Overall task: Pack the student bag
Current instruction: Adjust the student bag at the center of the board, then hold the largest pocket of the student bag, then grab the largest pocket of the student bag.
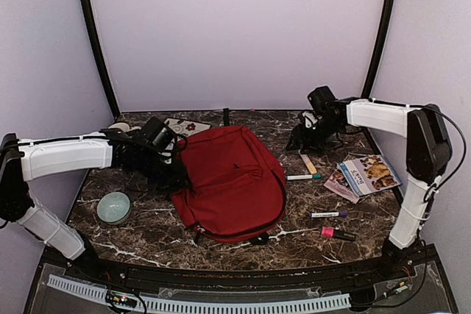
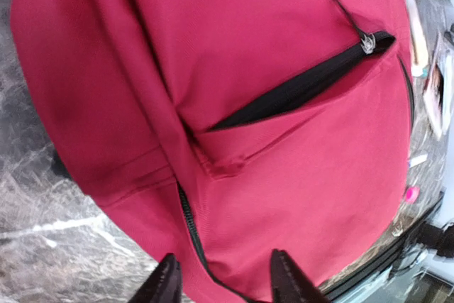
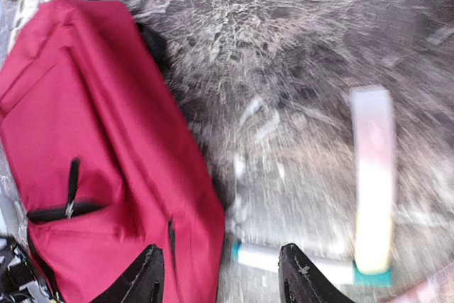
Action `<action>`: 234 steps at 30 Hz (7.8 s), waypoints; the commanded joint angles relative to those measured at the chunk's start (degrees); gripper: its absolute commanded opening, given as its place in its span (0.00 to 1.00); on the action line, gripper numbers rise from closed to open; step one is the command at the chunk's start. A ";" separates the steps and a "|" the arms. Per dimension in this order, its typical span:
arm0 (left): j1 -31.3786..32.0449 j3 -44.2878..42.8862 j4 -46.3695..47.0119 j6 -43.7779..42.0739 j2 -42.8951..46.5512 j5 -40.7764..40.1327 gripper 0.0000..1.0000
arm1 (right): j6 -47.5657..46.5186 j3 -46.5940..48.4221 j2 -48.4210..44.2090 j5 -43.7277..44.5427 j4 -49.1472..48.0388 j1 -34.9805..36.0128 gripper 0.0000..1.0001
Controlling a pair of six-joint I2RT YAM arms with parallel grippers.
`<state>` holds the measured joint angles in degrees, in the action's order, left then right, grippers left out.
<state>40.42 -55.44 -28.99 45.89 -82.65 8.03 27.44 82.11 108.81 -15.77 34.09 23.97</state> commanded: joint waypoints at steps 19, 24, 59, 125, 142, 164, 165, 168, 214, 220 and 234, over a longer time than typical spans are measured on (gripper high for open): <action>1.42 -27.40 -14.85 -41.94 -28.69 -4.15 0.56 | 7.73 -33.64 -25.11 -4.66 -6.95 10.77 0.61; 1.50 -27.73 -13.28 -39.85 -29.72 -5.99 0.38 | 7.63 -35.46 -21.74 -8.23 -11.14 11.20 0.52; 7.04 -33.76 -21.46 -18.53 -24.61 -4.17 0.32 | -7.84 -17.19 -16.18 8.01 0.97 3.78 0.54; 18.71 9.83 15.52 -60.39 1.95 14.35 0.50 | 6.68 -43.06 -46.86 13.94 -10.59 20.72 0.93; 19.96 2.61 20.40 -64.81 -6.70 12.06 0.52 | 6.08 -41.56 -43.69 14.19 -9.41 22.10 0.92; 17.58 -9.84 9.33 -79.30 -21.78 16.29 0.48 | 4.08 -41.67 -45.00 14.84 -6.22 23.41 0.92; 17.58 -9.52 9.50 -79.17 -22.15 16.50 0.46 | 4.00 -41.74 -44.95 14.74 -6.22 23.41 0.92; 17.67 -8.83 9.49 -78.87 -22.42 15.66 0.24 | 3.61 -41.83 -44.98 14.86 -5.86 23.41 0.91; 16.00 -20.41 27.02 -40.46 -21.85 20.53 0.00 | -8.66 -58.25 -49.20 13.75 -51.73 32.93 0.77; 15.91 -20.05 26.81 -40.35 -21.59 20.99 0.00 | -7.69 -59.46 -48.19 20.11 -53.44 34.78 0.76; 15.91 -19.88 26.21 -39.83 -20.88 22.00 0.00 | -9.52 -58.59 -43.90 21.65 -55.50 34.92 0.68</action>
<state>56.36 -73.95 -3.38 5.43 -105.21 27.24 18.94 22.41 63.05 6.57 -18.15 58.37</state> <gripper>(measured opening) 0.047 0.706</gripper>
